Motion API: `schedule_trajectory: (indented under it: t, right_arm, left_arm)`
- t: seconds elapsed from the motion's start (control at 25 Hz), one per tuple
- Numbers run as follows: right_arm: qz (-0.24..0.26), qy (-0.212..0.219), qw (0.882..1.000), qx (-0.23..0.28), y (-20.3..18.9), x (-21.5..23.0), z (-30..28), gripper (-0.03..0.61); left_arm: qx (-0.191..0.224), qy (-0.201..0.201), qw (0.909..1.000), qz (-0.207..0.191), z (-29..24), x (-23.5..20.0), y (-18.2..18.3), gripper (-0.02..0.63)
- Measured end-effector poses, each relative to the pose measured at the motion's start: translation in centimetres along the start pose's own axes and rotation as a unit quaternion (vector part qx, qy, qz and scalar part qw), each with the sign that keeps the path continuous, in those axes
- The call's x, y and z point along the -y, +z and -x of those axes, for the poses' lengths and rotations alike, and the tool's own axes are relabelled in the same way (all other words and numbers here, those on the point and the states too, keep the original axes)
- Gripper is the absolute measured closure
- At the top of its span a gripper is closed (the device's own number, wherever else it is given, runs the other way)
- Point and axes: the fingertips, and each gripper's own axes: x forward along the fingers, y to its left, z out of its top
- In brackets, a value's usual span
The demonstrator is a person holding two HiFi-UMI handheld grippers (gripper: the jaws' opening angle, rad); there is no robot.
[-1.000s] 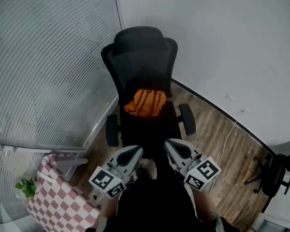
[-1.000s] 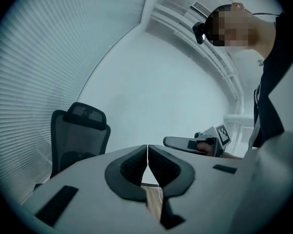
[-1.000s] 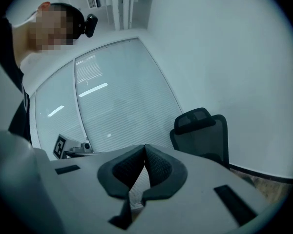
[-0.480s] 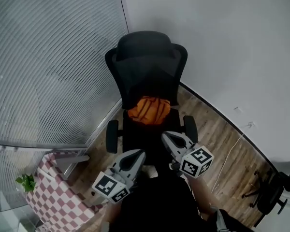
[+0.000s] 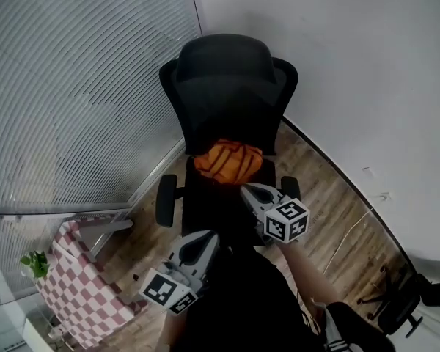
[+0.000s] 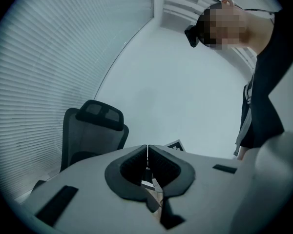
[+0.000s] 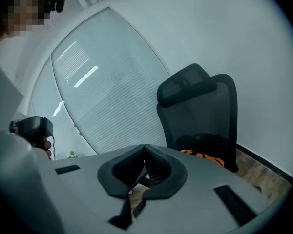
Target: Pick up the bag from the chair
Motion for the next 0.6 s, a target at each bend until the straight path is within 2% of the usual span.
schedule_trajectory:
  t: [0.2,0.44,0.6]
  right_arm:
    - [-0.04,-0.042,0.998,-0.012,-2.1,5.5,-2.7,0.557]
    - [-0.095,-0.06,0.993,-0.034,-5.4,9.6,-6.3,0.486]
    - [-0.104,-0.074,0.991,-0.039,-6.6,11.4,-8.6,0.457]
  left_arm:
    - [-0.015,0.005,0.9998,0.011,-1.4,-0.5,-0.8,0.58]
    - [-0.026,0.004,0.9991,0.034,-3.0,-0.7,-1.6,0.58]
    - [-0.041,0.003,0.9984,0.038,-3.7,-1.0,-2.2,0.58]
